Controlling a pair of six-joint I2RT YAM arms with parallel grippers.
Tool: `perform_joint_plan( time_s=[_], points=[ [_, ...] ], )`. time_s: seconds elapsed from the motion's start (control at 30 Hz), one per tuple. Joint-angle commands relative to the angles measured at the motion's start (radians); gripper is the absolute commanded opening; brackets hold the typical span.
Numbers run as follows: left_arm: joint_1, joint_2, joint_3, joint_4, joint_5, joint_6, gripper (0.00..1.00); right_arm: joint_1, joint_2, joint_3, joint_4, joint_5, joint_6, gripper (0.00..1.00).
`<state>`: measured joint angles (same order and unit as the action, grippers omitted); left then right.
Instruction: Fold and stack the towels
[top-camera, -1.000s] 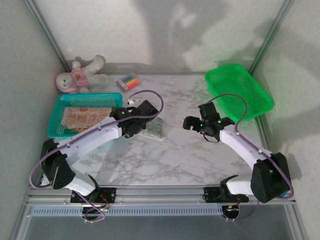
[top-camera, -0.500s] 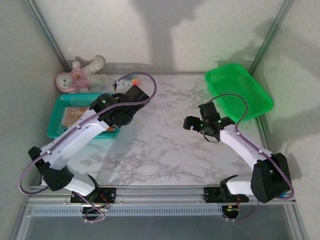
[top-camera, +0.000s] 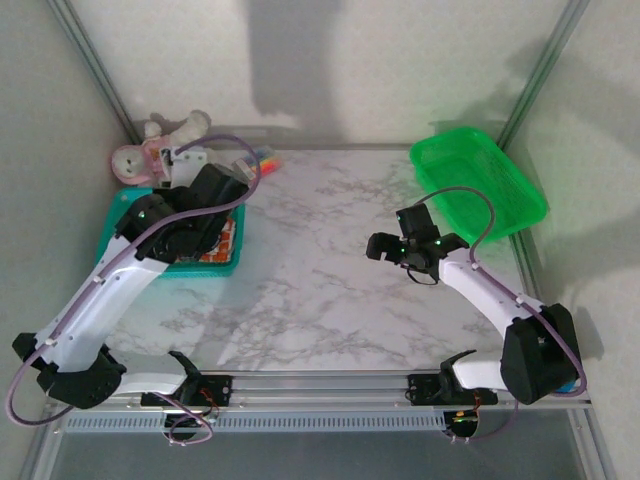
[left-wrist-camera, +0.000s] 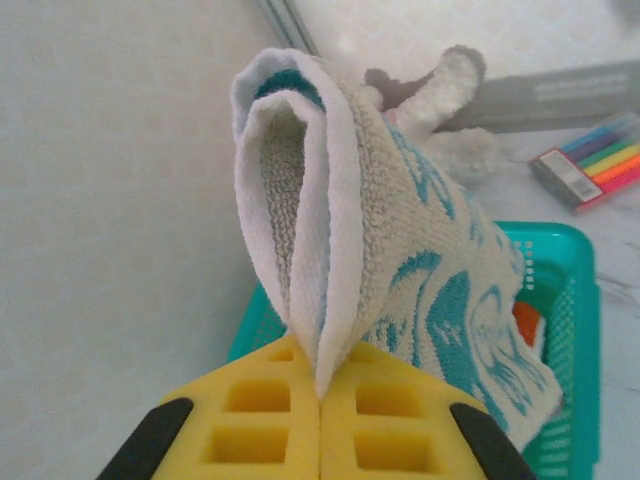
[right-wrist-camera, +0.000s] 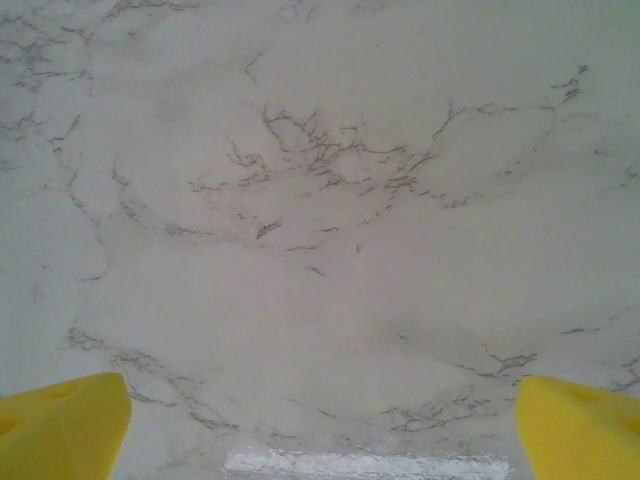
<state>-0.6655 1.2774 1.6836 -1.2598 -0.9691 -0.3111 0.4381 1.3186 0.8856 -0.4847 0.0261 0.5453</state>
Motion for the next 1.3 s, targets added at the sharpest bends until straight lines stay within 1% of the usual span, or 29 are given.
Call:
perform_joint_plan(
  time_s=[0.0,0.17,0.27,0.57,0.87,1.07,1.27],
  points=[
    [0.031,-0.013,-0.076,0.064,-0.028,0.082,0.0,-0.005,0.017,0.026,-0.018,0.0,-0.007,0.99],
    [0.067,-0.029,-0.207,0.173,0.022,0.122,0.0,-0.005,0.021,0.027,-0.018,-0.001,-0.005,0.99],
    [0.078,-0.026,-0.252,0.212,0.053,0.133,0.0,-0.005,0.02,0.024,-0.02,0.0,-0.004,0.99],
    [0.078,-0.008,-0.286,0.271,0.161,0.164,0.0,-0.006,0.024,0.004,-0.012,0.0,0.001,0.99],
    [0.09,-0.02,-0.337,0.324,0.171,0.18,0.0,-0.005,0.029,-0.005,-0.006,-0.001,0.005,0.99],
    [0.098,-0.006,-0.346,0.399,0.227,0.198,0.0,-0.005,0.033,-0.013,0.0,-0.008,0.01,0.99],
    [0.155,0.025,-0.36,0.479,0.258,0.249,0.0,-0.005,0.024,-0.025,0.001,-0.011,0.013,0.99]
  ],
)
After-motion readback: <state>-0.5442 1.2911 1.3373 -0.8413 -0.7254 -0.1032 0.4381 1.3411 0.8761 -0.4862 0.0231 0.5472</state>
